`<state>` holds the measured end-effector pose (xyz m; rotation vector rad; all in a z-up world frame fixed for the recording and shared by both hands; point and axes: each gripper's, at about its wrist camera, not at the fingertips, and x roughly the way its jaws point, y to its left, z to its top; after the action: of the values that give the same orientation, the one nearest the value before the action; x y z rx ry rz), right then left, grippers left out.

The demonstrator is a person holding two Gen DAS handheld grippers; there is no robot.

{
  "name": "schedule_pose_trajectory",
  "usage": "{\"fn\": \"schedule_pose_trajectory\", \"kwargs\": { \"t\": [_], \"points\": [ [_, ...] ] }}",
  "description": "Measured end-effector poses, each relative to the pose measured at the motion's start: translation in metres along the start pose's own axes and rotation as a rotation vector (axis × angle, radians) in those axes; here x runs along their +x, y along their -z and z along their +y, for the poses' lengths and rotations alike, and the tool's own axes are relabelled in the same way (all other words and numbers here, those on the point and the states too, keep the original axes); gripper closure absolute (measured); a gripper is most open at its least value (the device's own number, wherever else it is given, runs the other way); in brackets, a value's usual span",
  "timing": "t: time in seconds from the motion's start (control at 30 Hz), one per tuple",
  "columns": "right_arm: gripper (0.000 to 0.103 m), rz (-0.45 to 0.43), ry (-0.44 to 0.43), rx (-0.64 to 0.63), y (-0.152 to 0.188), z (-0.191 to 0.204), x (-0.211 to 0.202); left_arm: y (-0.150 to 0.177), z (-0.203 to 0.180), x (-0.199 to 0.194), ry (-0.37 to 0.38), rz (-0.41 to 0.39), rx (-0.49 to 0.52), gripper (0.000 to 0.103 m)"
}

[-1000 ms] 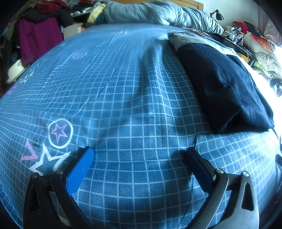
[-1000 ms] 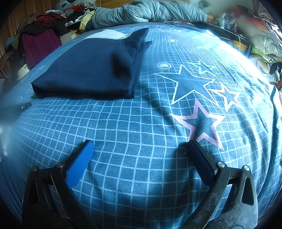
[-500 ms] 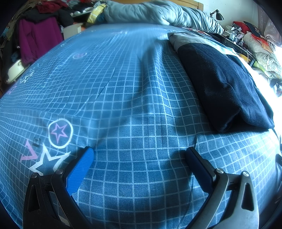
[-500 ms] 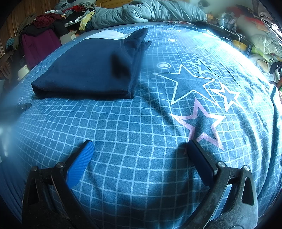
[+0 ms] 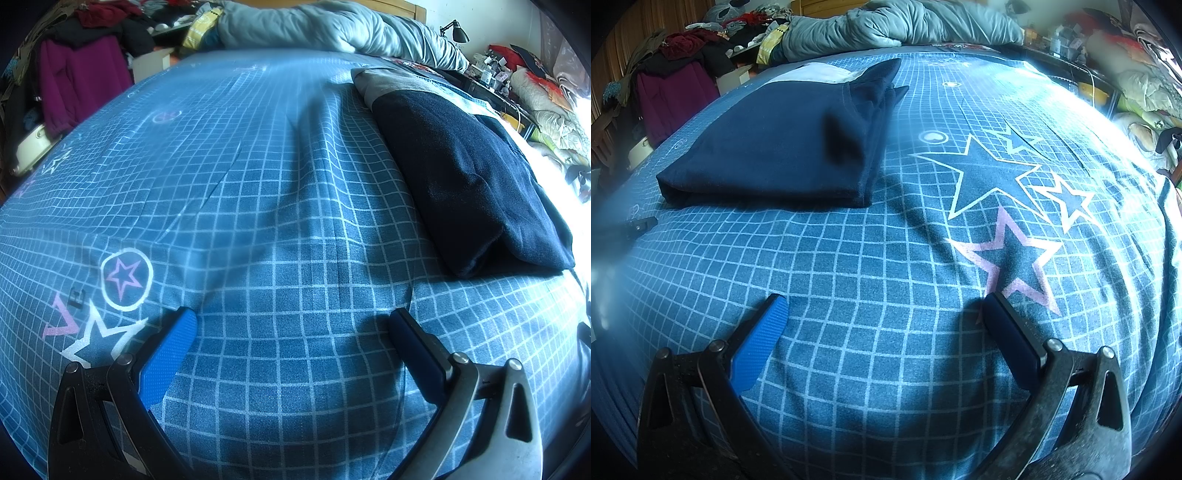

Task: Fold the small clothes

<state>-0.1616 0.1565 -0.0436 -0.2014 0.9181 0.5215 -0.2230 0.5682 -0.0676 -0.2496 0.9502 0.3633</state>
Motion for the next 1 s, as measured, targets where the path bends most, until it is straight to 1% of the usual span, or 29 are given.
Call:
{"fn": "schedule_pose_trajectory", "kwargs": {
  "t": [0.43, 0.57, 1.0],
  "points": [
    [0.000, 0.009, -0.001, -0.001, 0.0000, 0.0006, -0.0008, -0.0003, -0.0004, -0.0011, 0.007, -0.002, -0.004, 0.000],
    [0.000, 0.016, -0.008, -0.007, 0.0017, 0.0027, -0.0030, -0.0005, -0.0027, -0.0026, -0.005, 0.001, 0.002, 0.000],
    [0.000, 0.016, -0.006, -0.004, 0.0056, 0.0064, -0.0065, -0.0020, -0.0009, -0.0004, -0.004, 0.006, 0.001, 0.000]
  ]
}}
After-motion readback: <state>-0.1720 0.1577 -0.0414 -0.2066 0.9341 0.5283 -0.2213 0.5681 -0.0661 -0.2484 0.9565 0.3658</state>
